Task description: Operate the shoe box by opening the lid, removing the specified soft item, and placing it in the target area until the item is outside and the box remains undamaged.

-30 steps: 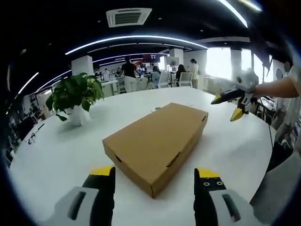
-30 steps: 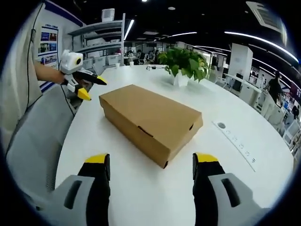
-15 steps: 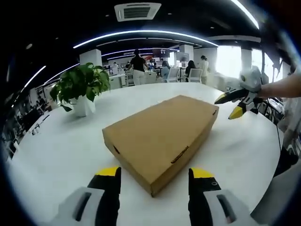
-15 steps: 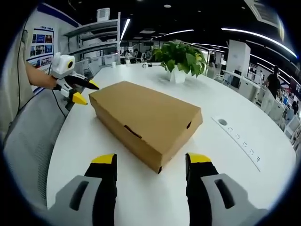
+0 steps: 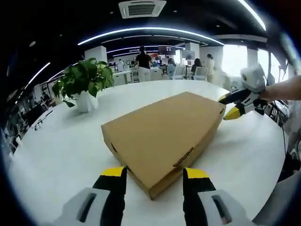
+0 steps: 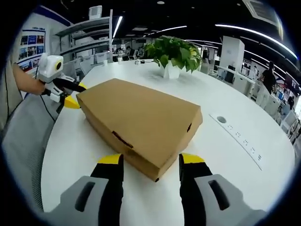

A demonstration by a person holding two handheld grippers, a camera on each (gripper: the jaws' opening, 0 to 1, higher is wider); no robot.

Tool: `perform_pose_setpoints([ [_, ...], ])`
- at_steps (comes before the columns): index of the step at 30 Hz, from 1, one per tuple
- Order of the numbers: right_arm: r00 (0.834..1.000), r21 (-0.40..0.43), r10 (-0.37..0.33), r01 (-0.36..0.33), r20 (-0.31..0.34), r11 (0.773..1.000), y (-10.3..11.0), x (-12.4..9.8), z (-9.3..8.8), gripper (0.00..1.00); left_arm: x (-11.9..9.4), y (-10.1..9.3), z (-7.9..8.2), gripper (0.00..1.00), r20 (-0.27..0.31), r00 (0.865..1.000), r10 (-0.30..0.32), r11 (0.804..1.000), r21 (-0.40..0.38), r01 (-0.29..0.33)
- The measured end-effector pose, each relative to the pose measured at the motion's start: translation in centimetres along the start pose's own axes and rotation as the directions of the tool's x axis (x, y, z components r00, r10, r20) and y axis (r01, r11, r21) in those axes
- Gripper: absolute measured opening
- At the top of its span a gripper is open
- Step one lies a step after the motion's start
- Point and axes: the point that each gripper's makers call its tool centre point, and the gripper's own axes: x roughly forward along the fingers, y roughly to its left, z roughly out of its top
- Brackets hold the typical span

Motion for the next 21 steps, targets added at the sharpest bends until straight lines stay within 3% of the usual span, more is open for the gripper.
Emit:
perform_pose_setpoints([
  [21,0.998,0.052,-0.042,0.044,-0.037,0.998,0.53,0.35,-0.13,0.42,-0.02,-0.14,-0.05,0.46,-0.008,1.0,-0.001,1.0,-0.007,0.001],
])
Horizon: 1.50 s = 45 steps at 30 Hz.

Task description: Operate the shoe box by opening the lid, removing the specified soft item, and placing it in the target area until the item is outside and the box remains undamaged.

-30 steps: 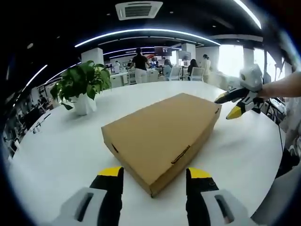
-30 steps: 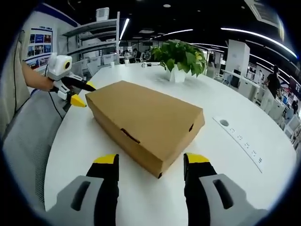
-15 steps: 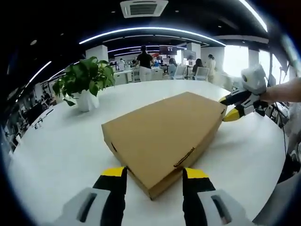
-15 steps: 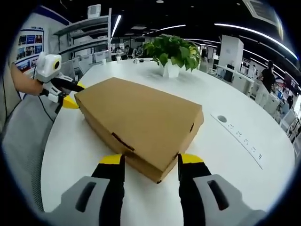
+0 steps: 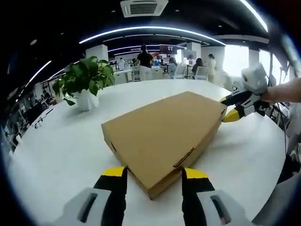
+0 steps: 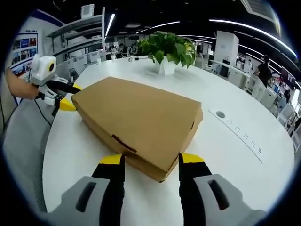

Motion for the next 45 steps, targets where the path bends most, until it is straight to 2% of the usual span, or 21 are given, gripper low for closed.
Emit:
perform_pose_setpoints([
  [20,0.998,0.042,-0.056,0.058,-0.032,0.997,2.2,-0.6,-0.4,0.41,-0.5,1.1,-0.4,0.45,-0.062,0.996,-0.057,0.998,0.033,0.059],
  [40,0.99,0.076,-0.124,0.128,-0.064,0.989,4.6,-1.2,-0.9,0.4,-0.9,2.3,-0.8,0.45,-0.11,0.985,-0.134,0.986,0.08,0.143],
  [45,0.989,0.059,-0.13,0.134,-0.074,0.989,5.2,-1.3,-1.1,0.38,-1.2,2.7,-1.0,0.45,-0.119,0.981,-0.151,0.982,0.092,0.162],
])
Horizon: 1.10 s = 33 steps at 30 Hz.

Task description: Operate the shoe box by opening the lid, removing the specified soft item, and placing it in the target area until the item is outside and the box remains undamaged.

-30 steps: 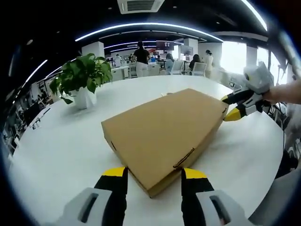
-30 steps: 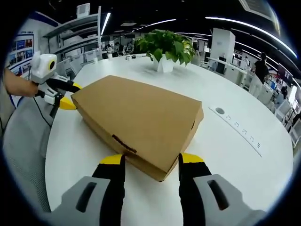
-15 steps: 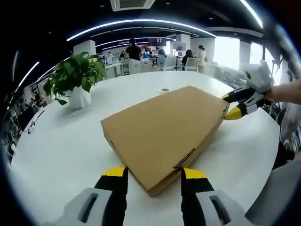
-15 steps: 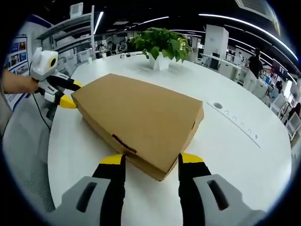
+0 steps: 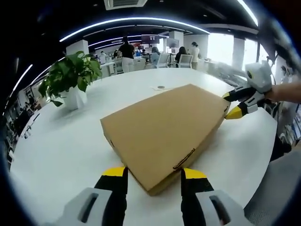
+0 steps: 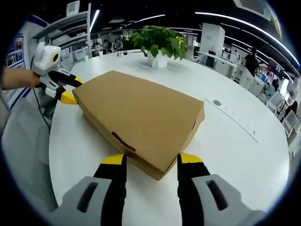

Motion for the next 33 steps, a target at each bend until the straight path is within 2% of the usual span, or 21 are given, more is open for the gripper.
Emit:
perform_pose_setpoints([
  [11,1.0,0.0,-0.005,0.005,-0.013,1.0,1.8,-0.4,-0.3,0.35,-0.7,0.9,-0.5,0.44,-0.014,0.999,-0.044,0.998,0.037,0.044],
  [33,0.999,0.049,-0.026,0.025,0.019,0.998,5.7,-0.8,-0.1,0.33,-1.9,3.3,-1.8,0.45,-0.055,0.992,-0.117,0.987,0.104,0.123],
])
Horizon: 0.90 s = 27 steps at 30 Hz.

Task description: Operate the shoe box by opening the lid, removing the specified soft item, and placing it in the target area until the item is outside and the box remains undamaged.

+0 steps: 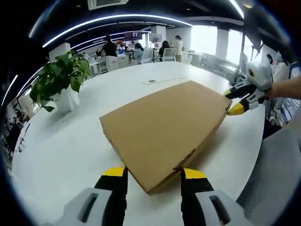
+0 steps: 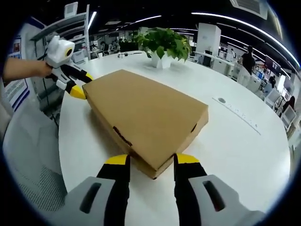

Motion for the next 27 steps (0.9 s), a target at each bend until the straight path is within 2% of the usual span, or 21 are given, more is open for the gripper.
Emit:
perform_pose_setpoints([
  [12,1.0,0.012,0.008,-0.008,0.017,1.0,2.6,0.2,0.3,0.31,-1.2,1.3,-1.1,0.45,-0.016,1.0,-0.022,0.999,0.028,0.022],
  [18,1.0,0.024,0.017,-0.017,0.027,1.0,3.7,0.2,0.4,0.3,-1.8,1.4,-1.5,0.45,-0.015,0.999,-0.033,0.999,0.04,0.034],
  [22,0.999,0.026,0.029,-0.03,0.036,0.999,5.2,0.2,0.5,0.3,-2.4,1.7,-1.6,0.47,-0.027,0.999,-0.033,0.997,0.063,0.035],
  [27,0.998,0.032,0.035,-0.036,0.043,0.999,5.9,0.3,0.6,0.3,-2.8,1.9,-1.9,0.47,-0.032,0.999,-0.039,0.997,0.067,0.042],
])
